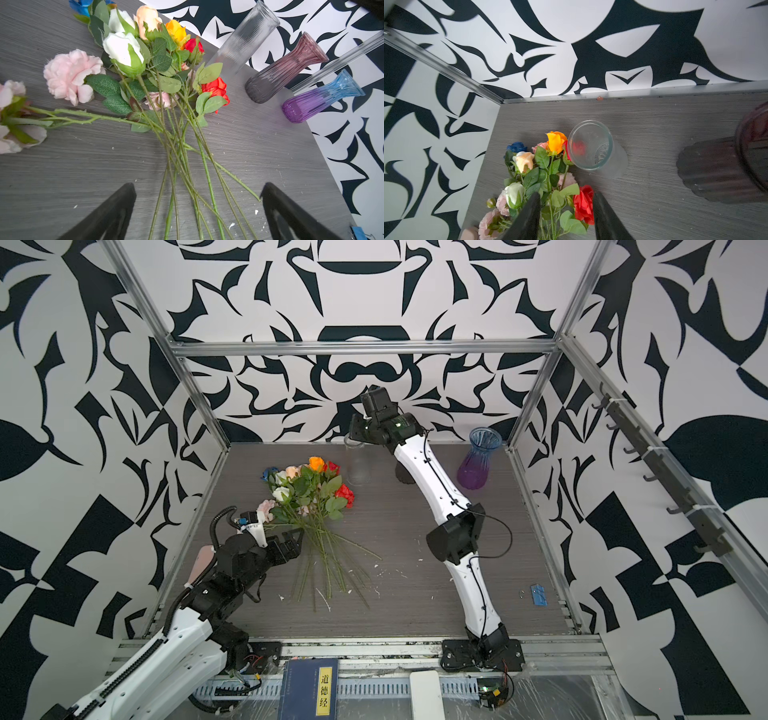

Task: Arrange the flowers into the vase
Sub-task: 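Reach right gripper to the clear glass vase while left gripper moves over roses, then close the right gripper around the rim of the clear glass vase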

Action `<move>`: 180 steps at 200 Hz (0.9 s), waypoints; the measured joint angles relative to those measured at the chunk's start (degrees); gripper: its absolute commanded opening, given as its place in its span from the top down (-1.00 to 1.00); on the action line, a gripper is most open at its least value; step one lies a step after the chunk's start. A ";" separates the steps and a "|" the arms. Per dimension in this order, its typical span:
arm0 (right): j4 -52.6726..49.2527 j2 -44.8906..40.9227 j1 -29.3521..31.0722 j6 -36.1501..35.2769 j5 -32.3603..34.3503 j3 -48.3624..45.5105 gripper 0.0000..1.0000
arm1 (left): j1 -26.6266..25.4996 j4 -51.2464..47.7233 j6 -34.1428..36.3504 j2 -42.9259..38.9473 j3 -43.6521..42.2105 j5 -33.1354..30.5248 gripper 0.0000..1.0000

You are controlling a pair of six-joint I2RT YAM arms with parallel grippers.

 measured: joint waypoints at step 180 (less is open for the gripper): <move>11.91 -3.89 -0.13 5.29 3.80 -16.76 0.11 | 4.92 2.64 -0.15 4.02 -0.50 6.21 -0.99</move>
